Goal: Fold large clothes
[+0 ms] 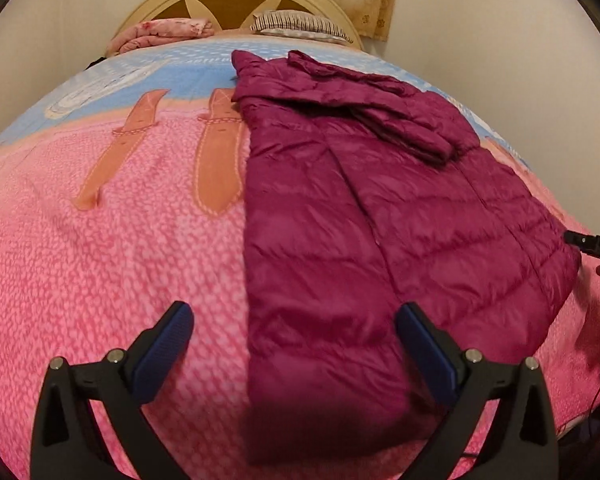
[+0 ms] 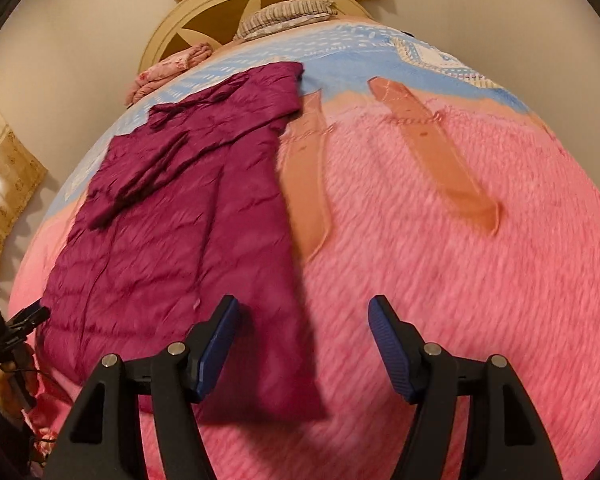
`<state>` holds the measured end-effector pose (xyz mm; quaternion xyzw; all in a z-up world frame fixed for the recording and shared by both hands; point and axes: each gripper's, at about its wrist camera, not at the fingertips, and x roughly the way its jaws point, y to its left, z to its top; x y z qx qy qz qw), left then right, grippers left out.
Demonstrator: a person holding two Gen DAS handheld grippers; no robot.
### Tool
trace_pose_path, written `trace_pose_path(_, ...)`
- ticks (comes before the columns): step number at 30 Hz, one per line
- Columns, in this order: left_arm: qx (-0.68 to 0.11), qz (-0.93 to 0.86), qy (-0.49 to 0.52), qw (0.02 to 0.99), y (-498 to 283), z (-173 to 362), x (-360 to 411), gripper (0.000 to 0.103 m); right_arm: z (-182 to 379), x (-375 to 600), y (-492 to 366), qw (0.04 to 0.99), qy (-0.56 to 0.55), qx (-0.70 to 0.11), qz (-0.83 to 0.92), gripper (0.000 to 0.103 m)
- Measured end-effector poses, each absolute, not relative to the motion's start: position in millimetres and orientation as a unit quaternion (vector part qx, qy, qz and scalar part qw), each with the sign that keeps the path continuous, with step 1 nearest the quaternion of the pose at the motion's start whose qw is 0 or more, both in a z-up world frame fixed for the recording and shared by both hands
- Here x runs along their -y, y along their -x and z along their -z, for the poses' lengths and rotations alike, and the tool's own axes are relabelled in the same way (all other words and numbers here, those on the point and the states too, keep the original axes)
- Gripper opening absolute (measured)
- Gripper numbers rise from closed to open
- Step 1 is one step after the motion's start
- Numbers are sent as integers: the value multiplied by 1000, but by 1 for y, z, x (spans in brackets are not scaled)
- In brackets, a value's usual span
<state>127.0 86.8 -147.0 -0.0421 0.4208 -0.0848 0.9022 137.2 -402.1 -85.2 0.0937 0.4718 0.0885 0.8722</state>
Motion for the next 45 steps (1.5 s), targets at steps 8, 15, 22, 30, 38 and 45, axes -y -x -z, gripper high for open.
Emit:
trace_pose_path(8, -403, 111, 6, 908, -110, 145, -69, 41, 91, 376, -128, 866, -110, -469, -137, 12)
trace_pose_path(15, -375, 144, 36, 915, -85, 121, -87, 9, 69, 373, -107, 873, -136, -435, -173, 7)
trace_pose_path(22, -336, 205, 110, 913, -55, 78, -117, 8, 17, 385, -70, 892, -149, -377, -202, 7)
trace_pose_path(30, -275, 238, 109, 925, -14, 20, -124, 8, -44, 394, -18, 911, -161, -302, -231, 7)
trace_pose_path(38, -225, 227, 90, 943, -46, -14, -125, 9, -88, 392, -35, 929, -163, -229, -241, 6)
trace_pose_path(45, -239, 200, 64, 948, -118, -7, -127, 10, -80, 388, -109, 927, -181, -236, -226, 6)
